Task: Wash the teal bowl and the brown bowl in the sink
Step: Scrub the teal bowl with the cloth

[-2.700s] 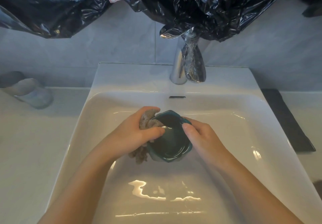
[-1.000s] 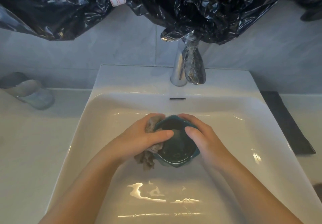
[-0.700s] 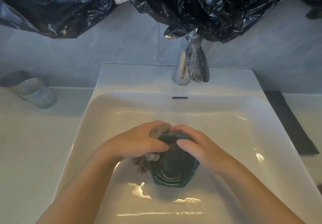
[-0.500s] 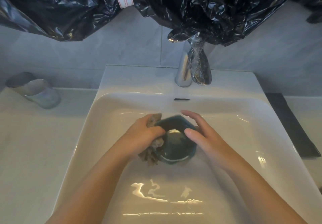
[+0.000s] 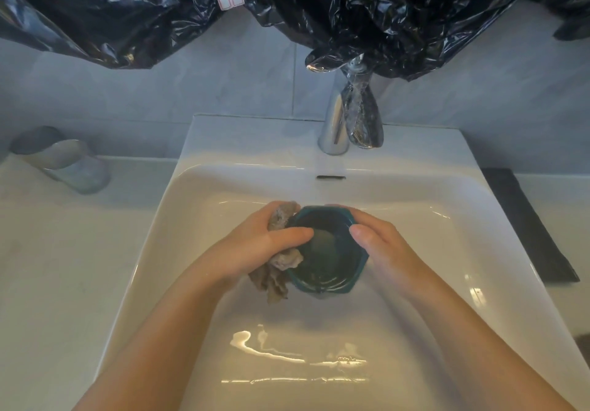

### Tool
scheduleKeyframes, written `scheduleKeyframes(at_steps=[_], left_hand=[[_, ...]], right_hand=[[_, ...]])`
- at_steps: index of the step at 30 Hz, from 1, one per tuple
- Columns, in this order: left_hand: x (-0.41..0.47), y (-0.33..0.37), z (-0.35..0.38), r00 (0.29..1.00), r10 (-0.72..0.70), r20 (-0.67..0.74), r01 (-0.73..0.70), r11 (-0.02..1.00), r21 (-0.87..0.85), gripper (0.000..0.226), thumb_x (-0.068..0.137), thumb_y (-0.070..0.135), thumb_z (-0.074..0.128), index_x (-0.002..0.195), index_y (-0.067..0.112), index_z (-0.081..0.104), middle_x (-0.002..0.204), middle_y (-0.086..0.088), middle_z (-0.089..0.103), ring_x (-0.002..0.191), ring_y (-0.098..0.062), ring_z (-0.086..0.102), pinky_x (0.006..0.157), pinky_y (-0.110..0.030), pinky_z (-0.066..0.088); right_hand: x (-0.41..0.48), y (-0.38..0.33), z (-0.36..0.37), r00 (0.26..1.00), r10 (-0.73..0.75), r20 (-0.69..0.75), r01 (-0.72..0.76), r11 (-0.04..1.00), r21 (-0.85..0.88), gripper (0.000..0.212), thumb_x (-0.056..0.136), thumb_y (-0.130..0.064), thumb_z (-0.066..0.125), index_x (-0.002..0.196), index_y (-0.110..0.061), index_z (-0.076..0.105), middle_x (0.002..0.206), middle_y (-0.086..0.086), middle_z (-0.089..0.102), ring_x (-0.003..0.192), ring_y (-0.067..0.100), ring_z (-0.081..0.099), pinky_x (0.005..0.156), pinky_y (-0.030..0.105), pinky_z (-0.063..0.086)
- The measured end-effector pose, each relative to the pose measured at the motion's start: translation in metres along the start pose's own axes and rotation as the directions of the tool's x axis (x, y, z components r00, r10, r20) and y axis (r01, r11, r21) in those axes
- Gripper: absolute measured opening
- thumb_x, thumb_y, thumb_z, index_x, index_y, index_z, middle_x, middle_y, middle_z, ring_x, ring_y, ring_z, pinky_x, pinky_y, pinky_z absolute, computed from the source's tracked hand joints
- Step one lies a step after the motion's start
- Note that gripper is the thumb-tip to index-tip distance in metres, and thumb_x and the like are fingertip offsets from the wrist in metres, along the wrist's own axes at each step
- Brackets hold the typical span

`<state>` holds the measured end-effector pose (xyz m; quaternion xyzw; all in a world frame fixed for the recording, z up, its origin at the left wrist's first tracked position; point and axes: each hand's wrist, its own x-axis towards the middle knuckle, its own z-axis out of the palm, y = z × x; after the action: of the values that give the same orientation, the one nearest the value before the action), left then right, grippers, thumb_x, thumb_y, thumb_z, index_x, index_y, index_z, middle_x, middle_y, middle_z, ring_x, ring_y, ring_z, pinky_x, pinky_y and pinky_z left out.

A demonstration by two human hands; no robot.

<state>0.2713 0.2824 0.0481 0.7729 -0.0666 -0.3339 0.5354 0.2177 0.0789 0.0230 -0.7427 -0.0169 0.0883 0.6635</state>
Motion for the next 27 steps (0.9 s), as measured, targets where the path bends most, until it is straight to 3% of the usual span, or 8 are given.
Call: scheduleKeyframes(at_steps=[2, 6, 10, 12, 14, 19, 23, 27], left_hand=[[-0.001, 0.002, -0.003, 0.998, -0.013, 0.063, 0.007, 0.995, 0.098, 0.069, 0.061, 0.058, 0.069, 0.124, 0.035, 0.051, 0.115, 0.004, 0.064, 0.099, -0.012, 0.066, 0.095, -0.038, 0.053], [-0.002, 0.002, -0.006, 0.980, -0.031, 0.196, -0.011, 0.977, 0.212, 0.058, 0.063, 0.054, 0.067, 0.118, 0.038, 0.056, 0.113, 0.010, 0.065, 0.105, -0.014, 0.063, 0.096, -0.040, 0.051], [-0.003, 0.001, -0.006, 0.998, 0.055, -0.024, -0.052, 0.993, 0.109, 0.046, 0.067, 0.045, 0.062, 0.107, 0.024, 0.065, 0.100, -0.005, 0.070, 0.094, -0.020, 0.067, 0.090, -0.045, 0.054], [-0.003, 0.002, 0.000, 0.983, 0.058, -0.173, -0.063, 0.998, -0.028, 0.039, 0.069, 0.037, 0.059, 0.104, 0.020, 0.065, 0.095, -0.012, 0.071, 0.084, -0.018, 0.069, 0.089, -0.045, 0.054], [-0.002, 0.002, 0.003, 0.970, 0.048, -0.239, -0.069, 0.994, -0.081, 0.037, 0.069, 0.038, 0.060, 0.104, 0.025, 0.064, 0.094, -0.003, 0.073, 0.083, -0.013, 0.070, 0.089, -0.043, 0.055], [-0.005, 0.005, -0.001, 0.997, 0.069, 0.023, -0.070, 0.997, 0.027, 0.036, 0.075, 0.042, 0.068, 0.108, 0.030, 0.061, 0.099, -0.001, 0.073, 0.087, -0.011, 0.070, 0.090, -0.034, 0.055], [0.001, 0.004, -0.006, 0.992, 0.012, 0.124, -0.037, 0.978, 0.205, 0.055, 0.066, 0.054, 0.066, 0.116, 0.035, 0.057, 0.107, 0.011, 0.067, 0.098, -0.011, 0.065, 0.095, -0.036, 0.052], [0.000, 0.003, -0.009, 0.958, -0.014, 0.286, -0.072, 0.954, 0.291, 0.050, 0.068, 0.056, 0.065, 0.116, 0.042, 0.057, 0.111, 0.017, 0.064, 0.106, -0.010, 0.062, 0.097, -0.035, 0.051]], right_hand=[[-0.001, -0.001, 0.002, 0.996, 0.034, 0.078, -0.031, 0.999, -0.042, 0.035, 0.087, -0.040, 0.047, 0.114, -0.040, 0.068, 0.118, -0.007, 0.070, 0.115, 0.014, 0.063, 0.091, 0.024, 0.052], [-0.001, 0.002, 0.003, 0.982, 0.121, 0.143, -0.102, 0.986, -0.135, 0.054, 0.077, -0.056, 0.045, 0.120, -0.030, 0.065, 0.117, -0.006, 0.068, 0.113, 0.015, 0.063, 0.093, 0.031, 0.054], [-0.001, 0.002, 0.001, 0.990, 0.131, 0.058, -0.126, 0.988, -0.093, 0.057, 0.073, -0.067, 0.048, 0.128, -0.051, 0.050, 0.110, -0.022, 0.068, 0.107, 0.005, 0.065, 0.090, 0.028, 0.052], [-0.001, 0.003, 0.005, 0.995, 0.102, -0.015, -0.103, 0.994, -0.035, 0.057, 0.077, -0.059, 0.051, 0.131, -0.042, 0.050, 0.111, -0.011, 0.069, 0.101, 0.007, 0.068, 0.078, 0.024, 0.055], [0.001, 0.003, 0.011, 0.994, 0.054, -0.091, -0.057, 0.998, -0.023, 0.051, 0.081, -0.047, 0.046, 0.128, -0.030, 0.056, 0.116, -0.006, 0.068, 0.104, 0.009, 0.067, 0.074, 0.021, 0.054], [0.000, 0.006, 0.003, 0.998, 0.051, -0.045, -0.053, 0.997, -0.058, 0.041, 0.088, -0.032, 0.043, 0.123, -0.024, 0.065, 0.115, -0.002, 0.070, 0.109, 0.015, 0.065, 0.084, 0.025, 0.055], [-0.001, 0.009, 0.002, 0.990, 0.096, 0.108, -0.081, 0.988, -0.132, 0.045, 0.083, -0.044, 0.050, 0.123, -0.027, 0.065, 0.114, -0.005, 0.070, 0.110, 0.017, 0.065, 0.087, 0.030, 0.057], [0.002, 0.004, 0.004, 0.955, 0.186, 0.230, -0.134, 0.966, -0.222, 0.051, 0.079, -0.051, 0.049, 0.121, -0.027, 0.065, 0.114, -0.002, 0.068, 0.110, 0.018, 0.064, 0.093, 0.036, 0.057]])
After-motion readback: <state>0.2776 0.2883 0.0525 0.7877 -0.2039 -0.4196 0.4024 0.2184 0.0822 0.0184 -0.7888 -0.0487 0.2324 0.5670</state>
